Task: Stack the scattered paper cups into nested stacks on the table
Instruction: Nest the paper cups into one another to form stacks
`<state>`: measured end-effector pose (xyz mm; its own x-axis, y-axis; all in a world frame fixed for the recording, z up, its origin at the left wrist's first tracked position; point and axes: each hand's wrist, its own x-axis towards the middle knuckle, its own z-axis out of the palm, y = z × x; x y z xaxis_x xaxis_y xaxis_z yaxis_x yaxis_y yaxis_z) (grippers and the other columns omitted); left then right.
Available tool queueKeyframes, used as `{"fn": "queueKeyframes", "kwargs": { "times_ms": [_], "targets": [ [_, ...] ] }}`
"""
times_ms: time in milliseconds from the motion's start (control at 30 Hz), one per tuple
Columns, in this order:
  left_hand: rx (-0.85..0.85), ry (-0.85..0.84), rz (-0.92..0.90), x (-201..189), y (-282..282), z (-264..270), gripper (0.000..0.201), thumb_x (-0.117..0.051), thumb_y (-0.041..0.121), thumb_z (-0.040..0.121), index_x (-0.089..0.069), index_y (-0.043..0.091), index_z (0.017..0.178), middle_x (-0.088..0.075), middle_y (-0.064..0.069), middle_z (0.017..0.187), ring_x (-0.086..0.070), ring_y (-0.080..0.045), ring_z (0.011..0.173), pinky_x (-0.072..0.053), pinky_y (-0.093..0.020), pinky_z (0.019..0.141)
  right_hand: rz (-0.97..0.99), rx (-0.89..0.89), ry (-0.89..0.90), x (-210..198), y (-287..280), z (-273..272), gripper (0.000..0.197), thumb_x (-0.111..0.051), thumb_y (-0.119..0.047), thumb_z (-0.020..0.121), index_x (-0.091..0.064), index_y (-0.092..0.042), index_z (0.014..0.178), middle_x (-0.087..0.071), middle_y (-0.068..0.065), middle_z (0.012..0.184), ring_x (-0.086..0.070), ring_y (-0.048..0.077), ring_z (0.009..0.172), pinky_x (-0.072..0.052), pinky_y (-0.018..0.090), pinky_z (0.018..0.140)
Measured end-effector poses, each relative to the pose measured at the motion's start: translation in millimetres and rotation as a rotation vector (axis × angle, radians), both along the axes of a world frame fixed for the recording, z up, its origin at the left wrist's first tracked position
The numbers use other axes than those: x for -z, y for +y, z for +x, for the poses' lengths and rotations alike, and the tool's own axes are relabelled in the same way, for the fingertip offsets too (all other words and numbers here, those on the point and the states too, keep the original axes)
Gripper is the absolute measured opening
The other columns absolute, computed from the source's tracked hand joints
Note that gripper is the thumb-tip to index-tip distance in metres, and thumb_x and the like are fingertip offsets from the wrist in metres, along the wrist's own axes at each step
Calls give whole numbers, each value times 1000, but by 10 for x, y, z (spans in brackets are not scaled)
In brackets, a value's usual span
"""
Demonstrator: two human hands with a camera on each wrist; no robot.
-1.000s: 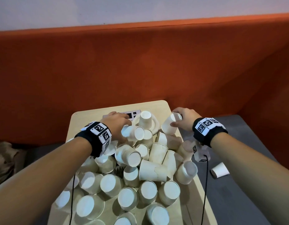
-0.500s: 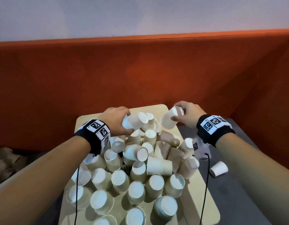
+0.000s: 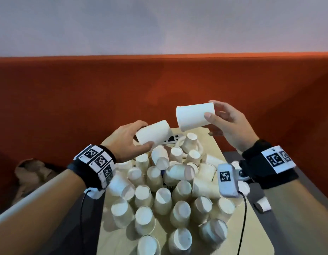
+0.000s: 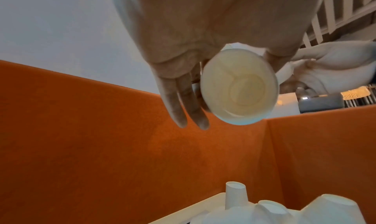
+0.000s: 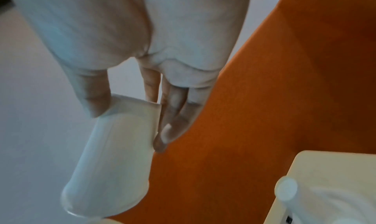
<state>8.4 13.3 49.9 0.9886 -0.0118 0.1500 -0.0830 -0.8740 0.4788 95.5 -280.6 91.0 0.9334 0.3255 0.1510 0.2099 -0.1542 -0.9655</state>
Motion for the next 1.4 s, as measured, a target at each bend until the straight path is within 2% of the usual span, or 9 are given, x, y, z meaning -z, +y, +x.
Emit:
{"fn": "queueKeyframes", "kwargs": {
  "times_ms": [267,400,567,800,967,1133,1267,1333,1400],
  "targets": [
    [-126,-99,-474,3,343,-692,71,-83,60,57,-50,39,116,-60,15,113,-65,-8,100,-56,-30,83,143,-109,89,183,501,-450,36,-60,-17,96,-47,-21,130,-67,-6,108,-68,11,92,-59,45,71],
    [-154,-159,-547,-84,431,-921,63,-89,50,55,-57,36,107,-64,12,109,-66,-9,97,-56,-27,79,167,-179,116,166,697,-594,32,-59,-14,96,-48,-20,126,-66,6,112,-68,20,92,-61,40,66],
    [-162,-284,-663,-252,427,-911,68,-90,41,51,-57,23,108,-68,3,103,-68,-7,77,-53,-18,64,178,-213,123,11,891,-613,29,-58,-13,97,-49,-16,124,-66,8,109,-70,14,85,-63,36,65],
    [-73,-329,-769,-326,397,-726,73,-94,39,50,-59,19,111,-67,5,108,-68,-9,82,-55,-23,73,160,-218,100,-104,1023,-598,38,-65,-29,86,-54,-13,118,-69,1,103,-70,19,92,-62,34,59],
    [-31,-317,-735,-393,305,-630,80,-94,33,45,-59,18,115,-66,5,112,-70,-14,89,-58,-28,80,63,-185,25,-158,1076,-591,47,-67,-41,79,-57,-9,112,-70,-4,93,-69,8,80,-59,29,56],
    [-47,-281,-518,-398,334,-534,78,-93,41,52,-59,22,119,-65,12,114,-66,-7,102,-56,-29,88,-59,-121,-72,-209,1141,-533,53,-74,-50,75,-56,-12,107,-73,7,99,-74,17,74,-52,22,48],
    [-9,-292,12,-391,304,-401,79,-83,51,66,-50,26,133,-56,10,130,-52,-11,116,-44,-38,101,-346,-45,-314,-258,1251,-544,52,-79,-64,68,-55,-33,102,-71,-10,95,-69,7,83,-57,27,66],
    [-12,-320,79,-404,242,-321,71,-78,53,71,-52,26,130,-60,9,126,-55,-15,110,-45,-38,95,-447,-51,-412,-276,1358,-575,50,-78,-63,71,-53,-37,105,-69,-16,95,-65,2,83,-56,24,70],
    [-59,-334,24,-412,203,-226,61,-79,44,71,-56,26,125,-65,10,116,-60,-14,101,-49,-33,85,-467,-89,-481,-258,1469,-566,46,-79,-53,75,-55,-36,111,-68,-15,100,-65,4,88,-57,31,75]
  ]
}}
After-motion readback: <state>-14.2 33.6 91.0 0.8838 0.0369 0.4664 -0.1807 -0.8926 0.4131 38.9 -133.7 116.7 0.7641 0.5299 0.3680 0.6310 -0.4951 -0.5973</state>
